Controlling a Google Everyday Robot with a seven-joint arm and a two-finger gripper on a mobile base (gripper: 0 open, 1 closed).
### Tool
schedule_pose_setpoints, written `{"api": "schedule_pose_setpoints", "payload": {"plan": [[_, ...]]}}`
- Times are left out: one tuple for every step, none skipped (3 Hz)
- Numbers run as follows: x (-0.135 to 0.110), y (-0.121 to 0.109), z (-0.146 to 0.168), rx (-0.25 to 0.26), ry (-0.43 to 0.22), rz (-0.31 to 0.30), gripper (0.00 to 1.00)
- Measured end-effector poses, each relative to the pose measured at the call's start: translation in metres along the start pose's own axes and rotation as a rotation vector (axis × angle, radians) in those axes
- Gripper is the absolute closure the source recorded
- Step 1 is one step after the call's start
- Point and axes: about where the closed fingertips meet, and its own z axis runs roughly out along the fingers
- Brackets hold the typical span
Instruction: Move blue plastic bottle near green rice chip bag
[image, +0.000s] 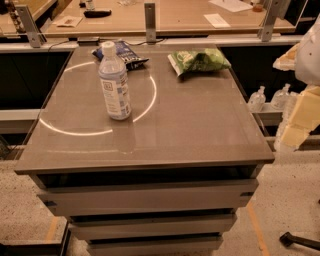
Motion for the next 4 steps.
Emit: {"api": "schedule_pose_setpoints", "payload": {"plan": [[0.0000,0.0000,0.0000,0.000,0.000,0.000,0.00],[-0.0032,-0.0006,-0.0031,-0.001,-0.074,0.001,0.00],[-0.0028,-0.0023,-0.0004,-0.019,-0.220,-0.011,0.00],[-0.0051,-0.0032,0.0061,-0.037,-0.404,-0.059,0.00]]}}
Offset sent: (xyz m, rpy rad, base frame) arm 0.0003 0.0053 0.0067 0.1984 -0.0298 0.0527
